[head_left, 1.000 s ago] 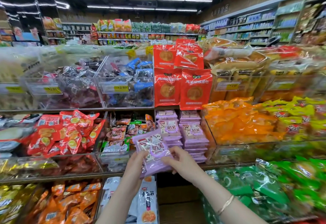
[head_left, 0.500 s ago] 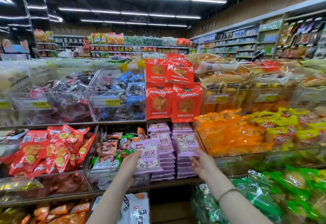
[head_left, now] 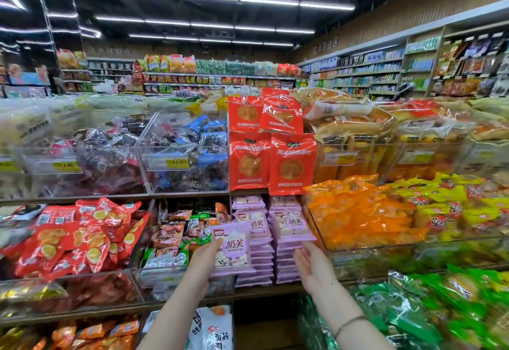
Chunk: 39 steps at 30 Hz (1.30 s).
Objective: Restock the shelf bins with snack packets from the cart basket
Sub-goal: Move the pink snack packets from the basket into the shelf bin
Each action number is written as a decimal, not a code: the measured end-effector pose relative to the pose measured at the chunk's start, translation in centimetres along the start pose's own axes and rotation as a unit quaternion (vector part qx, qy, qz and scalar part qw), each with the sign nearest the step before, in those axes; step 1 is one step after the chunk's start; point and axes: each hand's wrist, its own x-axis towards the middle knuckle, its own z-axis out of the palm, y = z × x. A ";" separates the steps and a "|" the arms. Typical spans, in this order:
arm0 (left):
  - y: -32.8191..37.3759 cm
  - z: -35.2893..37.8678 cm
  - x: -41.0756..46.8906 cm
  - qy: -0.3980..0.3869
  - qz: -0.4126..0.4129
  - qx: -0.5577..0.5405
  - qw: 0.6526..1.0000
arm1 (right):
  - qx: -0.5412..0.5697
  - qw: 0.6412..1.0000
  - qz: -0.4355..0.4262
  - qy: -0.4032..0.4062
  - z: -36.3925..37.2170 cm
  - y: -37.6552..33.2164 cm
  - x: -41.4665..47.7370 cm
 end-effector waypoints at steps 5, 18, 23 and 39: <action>1.4 2.4 -0.6 -0.028 0.009 -0.023 0.999 | -0.302 0.938 -0.067 -0.158 1.9 0.9 -3.8; -2.7 -0.4 0.6 0.092 0.367 0.629 0.679 | -0.406 0.892 -0.173 -0.099 6.2 -1.5 0.3; -2.9 -0.3 0.9 0.099 0.375 0.615 0.686 | -0.534 0.818 -0.201 -0.078 8.1 -0.6 2.0; -3.1 0.3 0.3 0.147 0.433 0.617 0.641 | -0.672 0.710 -0.181 -0.113 8.6 -0.8 2.2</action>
